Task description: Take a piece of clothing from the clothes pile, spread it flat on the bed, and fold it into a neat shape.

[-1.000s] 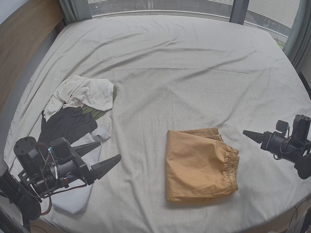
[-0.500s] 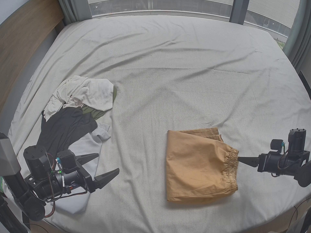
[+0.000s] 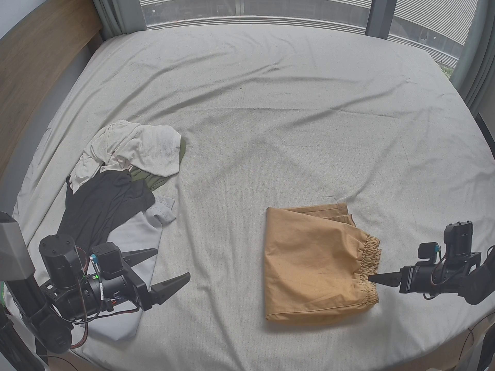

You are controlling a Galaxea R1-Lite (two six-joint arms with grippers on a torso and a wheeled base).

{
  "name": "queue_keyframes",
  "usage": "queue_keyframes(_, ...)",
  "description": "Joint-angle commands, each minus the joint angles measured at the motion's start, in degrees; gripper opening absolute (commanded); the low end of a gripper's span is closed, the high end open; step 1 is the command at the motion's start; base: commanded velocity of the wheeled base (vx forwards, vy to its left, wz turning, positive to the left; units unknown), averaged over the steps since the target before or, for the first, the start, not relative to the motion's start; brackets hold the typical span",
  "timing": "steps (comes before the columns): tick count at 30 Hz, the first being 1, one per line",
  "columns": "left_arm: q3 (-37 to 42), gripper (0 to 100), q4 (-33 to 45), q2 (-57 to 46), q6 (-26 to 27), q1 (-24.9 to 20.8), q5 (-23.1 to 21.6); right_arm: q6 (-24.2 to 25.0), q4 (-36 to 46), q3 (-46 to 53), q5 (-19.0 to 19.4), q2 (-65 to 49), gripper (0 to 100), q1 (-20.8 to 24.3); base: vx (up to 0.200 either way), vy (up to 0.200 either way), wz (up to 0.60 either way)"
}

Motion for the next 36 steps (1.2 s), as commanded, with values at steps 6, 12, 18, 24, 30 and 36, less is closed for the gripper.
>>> queue_keyframes(6,-0.06,100,0.01,0.08,-0.13,-0.02,-0.09,0.39,-1.65,-0.41,-0.14,8.07,100,2.37,0.0,0.0,0.0)
queue_keyframes(12,-0.06,100,-0.08,-0.01,-0.22,-0.19,-0.09,0.92,-10.18,-0.41,-0.14,14.75,100,2.72,0.0,0.0,0.0)
queue_keyframes(18,-0.06,100,0.01,-0.01,-0.22,-0.1,-0.09,2.67,-16.24,-0.5,0.3,19.32,100,5.09,0.0,0.0,0.0)
queue_keyframes(24,0.02,100,0.01,-0.1,-0.22,-0.19,-0.53,11.9,-23.19,-0.24,3.11,19.58,100,8.78,0.0,0.0,0.0)
queue_keyframes(30,0.11,100,0.01,-0.1,-0.31,-0.46,-0.62,14.98,-28.81,-0.15,4.6,21.69,100,8.96,0.0,0.0,0.0)
queue_keyframes(36,0.11,100,-0.08,-0.1,-0.22,-0.63,-0.62,15.42,-33.29,-0.06,4.6,25.65,100,9.05,0.0,0.0,0.0)
